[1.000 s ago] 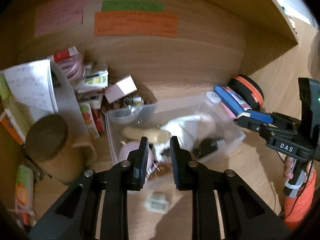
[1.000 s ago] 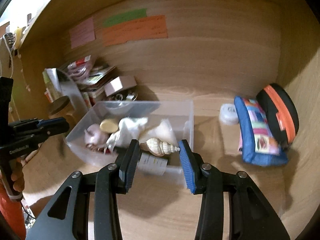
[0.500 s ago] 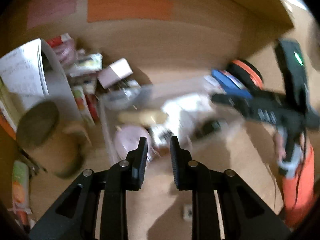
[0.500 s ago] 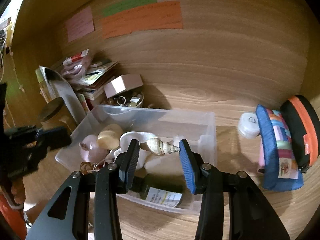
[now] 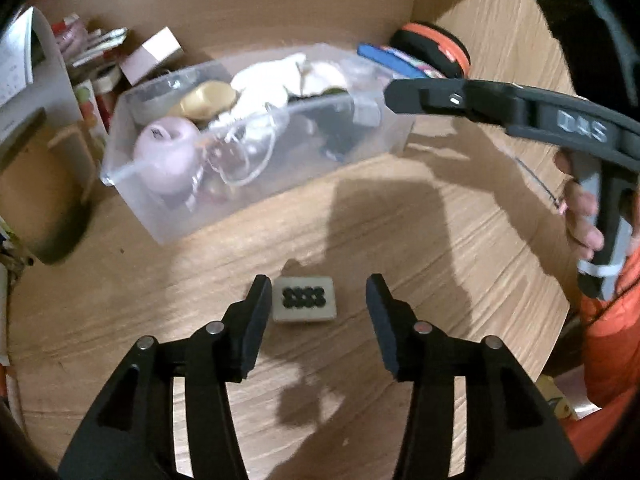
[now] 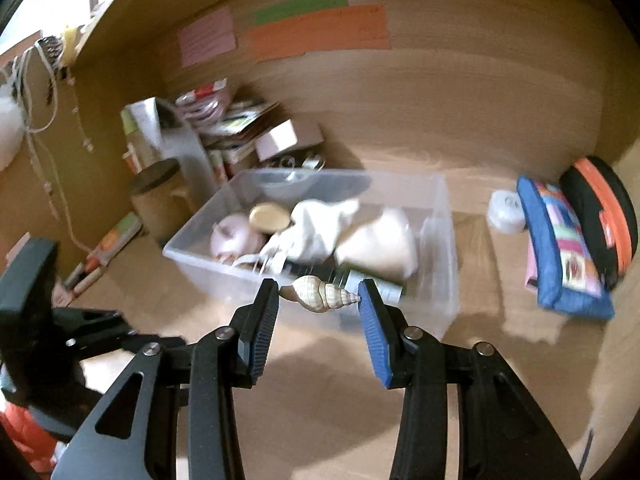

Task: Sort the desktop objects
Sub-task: 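Carry the white block and seashell toward the clear box, then lower the white block and seashell into the clear box and open both grippers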

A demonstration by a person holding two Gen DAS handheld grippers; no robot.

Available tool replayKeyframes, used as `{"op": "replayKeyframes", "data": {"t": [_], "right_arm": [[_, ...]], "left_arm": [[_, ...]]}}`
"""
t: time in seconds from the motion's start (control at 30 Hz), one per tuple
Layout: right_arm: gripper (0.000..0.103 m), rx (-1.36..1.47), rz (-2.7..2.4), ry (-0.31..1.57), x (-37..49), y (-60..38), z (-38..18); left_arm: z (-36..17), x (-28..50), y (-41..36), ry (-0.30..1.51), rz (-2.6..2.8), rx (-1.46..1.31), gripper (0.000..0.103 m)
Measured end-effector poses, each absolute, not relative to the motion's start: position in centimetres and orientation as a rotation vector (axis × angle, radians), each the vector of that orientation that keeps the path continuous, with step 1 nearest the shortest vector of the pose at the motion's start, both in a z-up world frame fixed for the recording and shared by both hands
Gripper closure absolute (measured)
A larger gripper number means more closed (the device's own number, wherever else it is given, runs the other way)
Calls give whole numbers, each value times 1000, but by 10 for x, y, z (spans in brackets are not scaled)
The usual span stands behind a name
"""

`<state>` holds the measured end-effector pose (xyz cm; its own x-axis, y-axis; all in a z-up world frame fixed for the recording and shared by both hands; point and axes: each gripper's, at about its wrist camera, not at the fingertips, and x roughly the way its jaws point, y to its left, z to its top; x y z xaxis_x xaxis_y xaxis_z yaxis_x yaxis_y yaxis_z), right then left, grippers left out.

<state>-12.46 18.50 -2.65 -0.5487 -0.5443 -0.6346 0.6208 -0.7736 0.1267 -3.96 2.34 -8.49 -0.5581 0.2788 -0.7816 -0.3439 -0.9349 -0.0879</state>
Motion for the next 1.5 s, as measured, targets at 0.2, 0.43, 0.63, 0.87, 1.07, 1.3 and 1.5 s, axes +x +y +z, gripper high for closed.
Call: {"op": "replayKeyframes", "data": {"t": [0.2,0.43,0.63,0.87,1.07,1.3,1.5], "right_arm": [[65,933,-2243,136,-103,188,-44],[65,965,-2199,127,-96,186,-55],[65,934,-2203,141,-93,183,-46],[65,879,-2224,143,-109,177,-23],[65,836,-2266,154,-138,166,-3],[65,862,-2315,156,-186,155,6],[65,927,-2352,220,-222,141,-7]], "left_arm": [[-94,-45,28,75,2512,-1283,55],[-92,-40,41,129,2552,-1262,70],[-68,-47,29,43,2602,-1202,70],[-10,-71,2,-60,2686,-1033,70],[22,-98,-8,-79,2696,-963,70],[20,-149,2,-55,2687,-1002,70],[-2,-193,17,-31,2640,-1094,70]]}}
